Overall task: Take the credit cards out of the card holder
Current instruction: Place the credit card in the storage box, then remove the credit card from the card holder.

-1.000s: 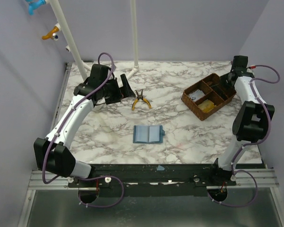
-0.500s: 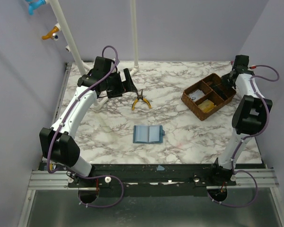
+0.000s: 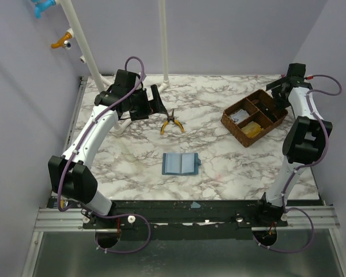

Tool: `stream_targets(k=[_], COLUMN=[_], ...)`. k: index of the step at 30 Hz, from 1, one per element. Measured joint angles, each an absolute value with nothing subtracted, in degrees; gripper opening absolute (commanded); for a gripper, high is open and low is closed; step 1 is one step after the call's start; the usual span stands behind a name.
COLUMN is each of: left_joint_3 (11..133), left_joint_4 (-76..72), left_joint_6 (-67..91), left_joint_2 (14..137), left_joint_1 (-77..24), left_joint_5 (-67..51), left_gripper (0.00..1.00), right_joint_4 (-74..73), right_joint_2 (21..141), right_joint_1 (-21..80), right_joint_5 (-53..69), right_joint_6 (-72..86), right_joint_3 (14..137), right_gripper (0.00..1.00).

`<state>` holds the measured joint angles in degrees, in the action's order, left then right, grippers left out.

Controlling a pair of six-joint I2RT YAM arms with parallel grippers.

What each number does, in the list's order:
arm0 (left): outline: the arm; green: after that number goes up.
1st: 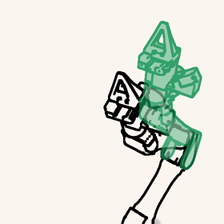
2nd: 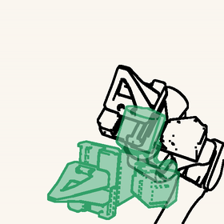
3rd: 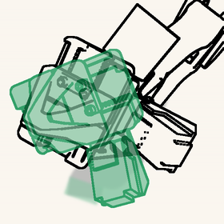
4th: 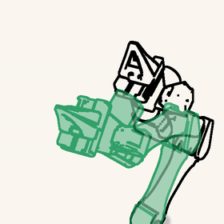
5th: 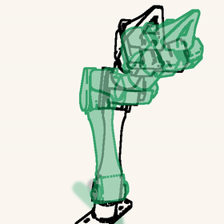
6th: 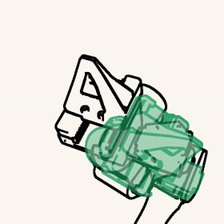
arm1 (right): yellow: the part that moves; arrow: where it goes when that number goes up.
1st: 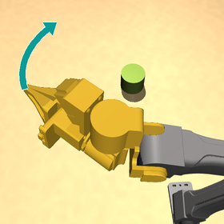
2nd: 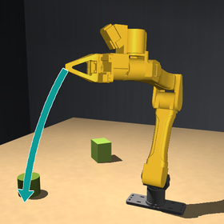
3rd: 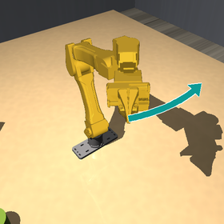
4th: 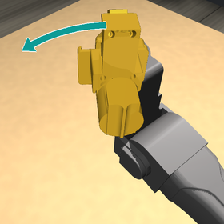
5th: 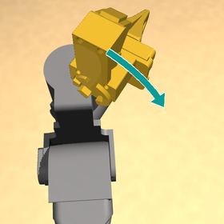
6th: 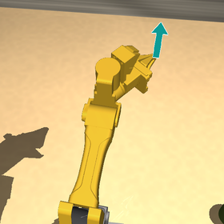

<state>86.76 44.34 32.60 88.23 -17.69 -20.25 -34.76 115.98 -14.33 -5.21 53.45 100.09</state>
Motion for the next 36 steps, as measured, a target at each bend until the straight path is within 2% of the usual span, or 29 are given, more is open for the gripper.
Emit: stream_targets(k=[3, 11, 16, 21, 29, 36], left_joint_3=[86.30, 82.08, 78.48, 72.60, 63.75, 53.58], left_joint_4=[44.21, 43.81, 43.77, 43.18, 42.96, 40.91], left_joint_6=[32.60, 32.64, 32.86, 33.65, 34.52, 35.90], left_joint_2=[88.12, 85.65, 82.00, 76.03, 67.96, 63.55], left_joint_1=[-17.69, -17.69, -17.69, -18.00, -22.06, -24.12], left_joint_5=[-20.32, -21.37, -21.71, -21.93, -21.63, -21.15], left_gripper=[0.99, 0.99, 0.99, 0.98, 0.98, 0.98], right_joint_4=[-35.38, -40.38, -42.28, -42.85, -42.04, -39.88], right_joint_2=[115.98, 115.13, 111.22, 103.98, 92.42, 87.09], right_joint_1=[-14.31, -12.25, -7.05, 1.96, 21.17, 38.20], right_joint_5=[-5.06, -5.39, -6.61, -7.03, -7.35, -10.24], right_joint_6=[52.82, 49.87, 47.75, 45.76, 46.26, 49.82], right_joint_3=[101.21, 102.32, 101.60, 97.62, 83.57, 72.90], right_gripper=[1.00, 1.00, 1.00, 1.00, 1.00, 1.00])
